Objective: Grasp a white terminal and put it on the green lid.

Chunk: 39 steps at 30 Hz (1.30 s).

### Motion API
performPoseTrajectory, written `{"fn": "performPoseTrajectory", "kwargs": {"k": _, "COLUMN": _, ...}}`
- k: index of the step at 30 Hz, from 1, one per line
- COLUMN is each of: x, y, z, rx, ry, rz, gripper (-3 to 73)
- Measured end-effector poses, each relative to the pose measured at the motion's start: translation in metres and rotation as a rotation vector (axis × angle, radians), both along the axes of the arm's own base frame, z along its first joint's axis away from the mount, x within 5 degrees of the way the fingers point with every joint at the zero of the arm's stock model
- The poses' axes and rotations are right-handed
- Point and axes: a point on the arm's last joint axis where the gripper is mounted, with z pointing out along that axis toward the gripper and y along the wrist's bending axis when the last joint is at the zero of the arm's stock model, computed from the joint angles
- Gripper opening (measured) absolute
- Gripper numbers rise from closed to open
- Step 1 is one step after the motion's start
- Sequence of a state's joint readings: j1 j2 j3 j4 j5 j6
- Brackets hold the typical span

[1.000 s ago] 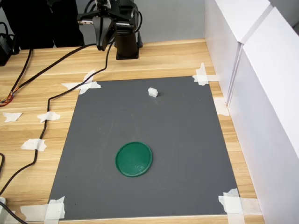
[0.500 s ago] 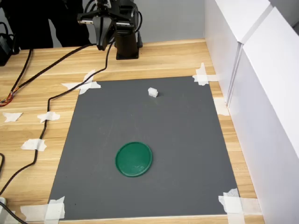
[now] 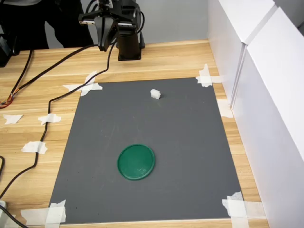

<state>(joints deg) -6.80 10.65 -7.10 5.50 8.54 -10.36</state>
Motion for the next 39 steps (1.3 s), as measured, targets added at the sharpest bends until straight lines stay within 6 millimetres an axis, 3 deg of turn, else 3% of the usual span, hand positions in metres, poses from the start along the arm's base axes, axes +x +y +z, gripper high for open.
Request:
{"fn": "performPoseTrajectory", "kwargs": {"k": 5, "x": 0.001, "y": 0.0, "z": -0.001, "rx": 0.026, "ry": 0.005, "rz": 0.001, "gripper": -1.6}}
{"fn": "performPoseTrajectory", "kwargs": {"k": 11, "x": 0.005, "y": 0.0, "z": -0.003, "rx": 0.002, "ry": 0.138, "rz": 0.012, "gripper": -1.6}}
{"fn": "performPoseTrajectory", "kwargs": {"k": 18, "x": 0.019, "y": -0.002, "z": 0.033, "rx": -0.046, "ry": 0.362, "rz": 0.03, "gripper": -1.6}}
{"fn": "performPoseTrajectory", "kwargs": {"k": 25, "x": 0.038, "y": -0.004, "z": 0.055, "rx": -0.005, "ry": 0.748, "rz": 0.059, "gripper": -1.6}}
{"fn": "performPoseTrajectory", "kwargs": {"k": 30, "x": 0.05, "y": -0.004, "z": 0.074, "rx": 0.005, "ry": 0.901, "rz": 0.094, "gripper": -1.2}}
{"fn": "performPoseTrajectory", "kwargs": {"k": 36, "x": 0.055, "y": 0.001, "z": 0.08, "rx": -0.004, "ry": 0.994, "rz": 0.187, "gripper": 7.1}}
{"fn": "performPoseTrajectory", "kwargs": {"k": 39, "x": 0.055, "y": 0.001, "z": 0.079, "rx": -0.024, "ry": 1.025, "rz": 0.217, "gripper": 16.9}}
